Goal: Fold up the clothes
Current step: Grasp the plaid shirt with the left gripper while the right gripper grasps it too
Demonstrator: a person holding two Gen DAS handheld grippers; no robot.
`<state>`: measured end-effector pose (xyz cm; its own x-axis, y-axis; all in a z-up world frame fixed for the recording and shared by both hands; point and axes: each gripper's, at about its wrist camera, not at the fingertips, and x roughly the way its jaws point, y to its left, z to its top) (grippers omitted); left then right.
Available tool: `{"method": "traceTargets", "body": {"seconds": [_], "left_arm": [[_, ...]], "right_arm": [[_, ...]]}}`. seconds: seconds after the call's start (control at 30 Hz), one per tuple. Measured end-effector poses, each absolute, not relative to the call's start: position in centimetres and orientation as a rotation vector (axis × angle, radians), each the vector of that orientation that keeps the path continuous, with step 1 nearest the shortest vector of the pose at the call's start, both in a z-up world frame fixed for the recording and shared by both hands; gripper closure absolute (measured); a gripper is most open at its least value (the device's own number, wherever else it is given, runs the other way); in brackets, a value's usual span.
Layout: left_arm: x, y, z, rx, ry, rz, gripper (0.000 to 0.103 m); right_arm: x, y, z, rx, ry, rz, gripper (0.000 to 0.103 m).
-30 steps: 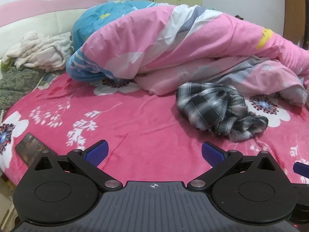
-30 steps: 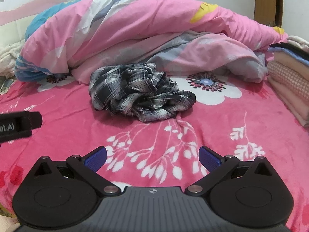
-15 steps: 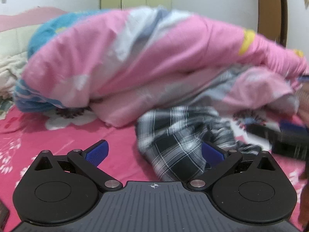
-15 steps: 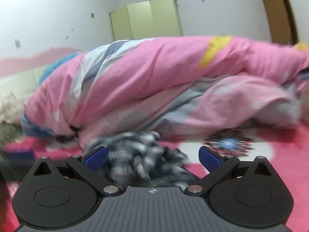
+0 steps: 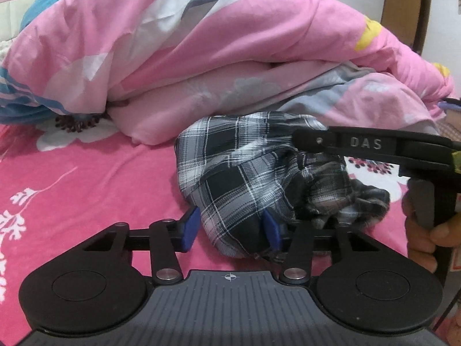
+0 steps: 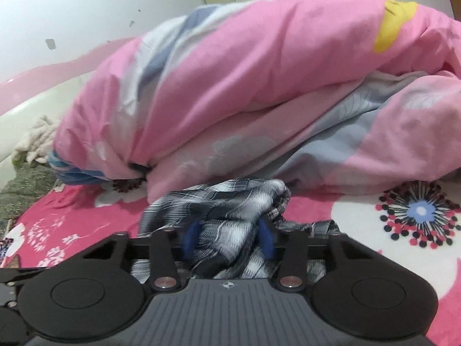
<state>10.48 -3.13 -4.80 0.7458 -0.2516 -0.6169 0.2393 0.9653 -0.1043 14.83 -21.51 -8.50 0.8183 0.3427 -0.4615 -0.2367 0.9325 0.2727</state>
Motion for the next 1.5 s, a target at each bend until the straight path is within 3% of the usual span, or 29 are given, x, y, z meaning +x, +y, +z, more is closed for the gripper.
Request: {"method": "traceTargets", "body": {"seconds": [0.2, 0.3, 0.47, 0.73, 0.83, 0.9, 0.97, 1.17, 1.23, 1.43, 1.5], "left_arm": [[7.5, 0.1, -2.9, -0.11, 0.622, -0.287, 0.056], [6.2, 2.0, -1.6, -0.192, 0.591, -0.287, 0.053], [4.7, 3.9, 0.2, -0.258, 0.539, -0.337, 0.033], [5.1, 4.4, -2.1, -0.271, 0.635, -0.424, 0.033], [5.7, 4.5, -3.6, -0.262, 0.692, -0.416, 0.033], [6.1, 4.6, -4.4, -0.258, 0.714, -0.405, 0.034], [6.3, 5.0, -5.0, -0.266, 0.726, -0.402, 0.034], [5.6, 4.9, -4.7, -0.2, 0.684, -0.424, 0.034], [5.7, 4.4, -4.7, -0.169, 0.685, -0.411, 0.036], [6.3, 3.9, -5.3, -0.142, 0.712, -0.363, 0.056], [6.5, 4.1, -5.3, -0.159, 0.716, -0.35, 0.064]], "right_arm": [[12.2, -21.2, -7.3, 0.233, 0.51, 0.398, 0.094], [10.6, -20.0, -7.1, 0.218, 0.494, 0.473, 0.095], [6.9, -15.5, -7.2, 0.122, 0.472, 0.597, 0.096], [2.1, -8.7, -10.0, -0.082, 0.468, 0.674, 0.095], [0.6, -8.6, -10.2, -0.119, 0.474, 0.687, 0.085], [-0.5, -9.7, -9.9, -0.118, 0.468, 0.711, 0.056], [-1.5, -11.2, -9.4, -0.111, 0.472, 0.731, 0.05], [0.0, -18.1, -6.5, 0.06, 0.466, 0.64, 0.047], [2.6, -20.3, -5.4, 0.173, 0.471, 0.573, 0.047], [11.3, -20.7, -6.7, 0.303, 0.626, 0.465, 0.049], [12.9, -20.0, -8.0, 0.311, 0.704, 0.46, 0.061]]}}
